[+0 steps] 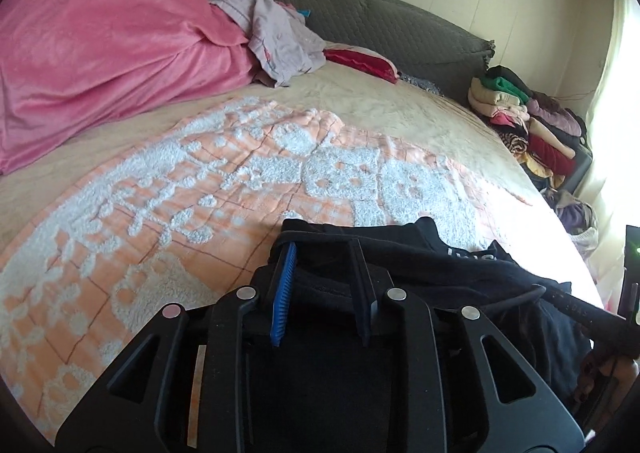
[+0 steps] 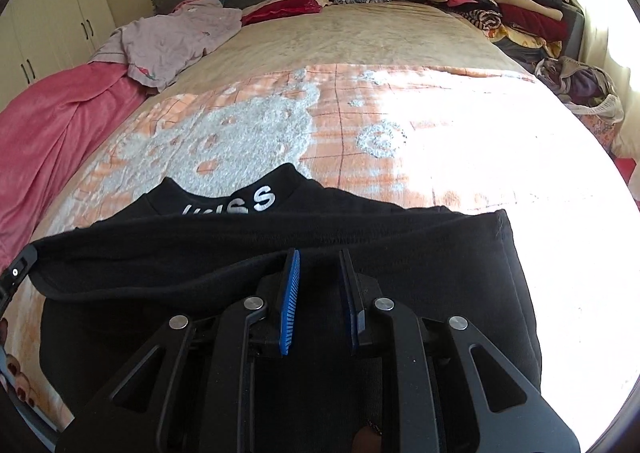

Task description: Fold small clothes

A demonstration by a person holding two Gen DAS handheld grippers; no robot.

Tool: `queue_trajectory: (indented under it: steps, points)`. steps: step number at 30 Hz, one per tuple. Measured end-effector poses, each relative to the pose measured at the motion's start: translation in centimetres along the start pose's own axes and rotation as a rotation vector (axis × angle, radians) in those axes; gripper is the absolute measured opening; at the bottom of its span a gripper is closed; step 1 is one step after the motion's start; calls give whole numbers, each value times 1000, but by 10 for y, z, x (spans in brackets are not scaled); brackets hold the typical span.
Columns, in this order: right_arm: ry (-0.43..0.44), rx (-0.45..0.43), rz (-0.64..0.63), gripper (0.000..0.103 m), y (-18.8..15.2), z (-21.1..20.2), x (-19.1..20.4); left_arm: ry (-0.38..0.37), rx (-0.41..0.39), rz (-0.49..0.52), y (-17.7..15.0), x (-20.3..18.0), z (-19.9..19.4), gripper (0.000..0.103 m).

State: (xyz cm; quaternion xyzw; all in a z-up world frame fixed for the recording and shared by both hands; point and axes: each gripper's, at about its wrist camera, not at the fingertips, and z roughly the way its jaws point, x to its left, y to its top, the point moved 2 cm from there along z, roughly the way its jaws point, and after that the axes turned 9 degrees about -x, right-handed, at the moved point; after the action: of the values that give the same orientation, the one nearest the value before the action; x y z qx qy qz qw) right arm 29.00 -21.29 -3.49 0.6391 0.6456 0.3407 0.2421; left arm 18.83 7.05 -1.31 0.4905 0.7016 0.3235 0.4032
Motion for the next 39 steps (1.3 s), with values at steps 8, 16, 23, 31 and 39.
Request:
queue_trajectory:
  steps: [8,16,23,31,39]
  points:
    - [-40,-50,38,19,11,-10,-28,1,-102,-26,13,6,-17,27]
    - [-77,-79,90,35,5,-34,-69,60,-32,-77,9,31,-3,35]
    - [-131,-55,107,49,-1,-44,-108,79,108,-84,-4,43,21,35]
    - [-105,8,11,52,-2,-24,-95,31,199,-56,3,33,50,35]
    - [-95,36,-58,33,-6,-1,-85,-52,191,117,-2,2,59,23]
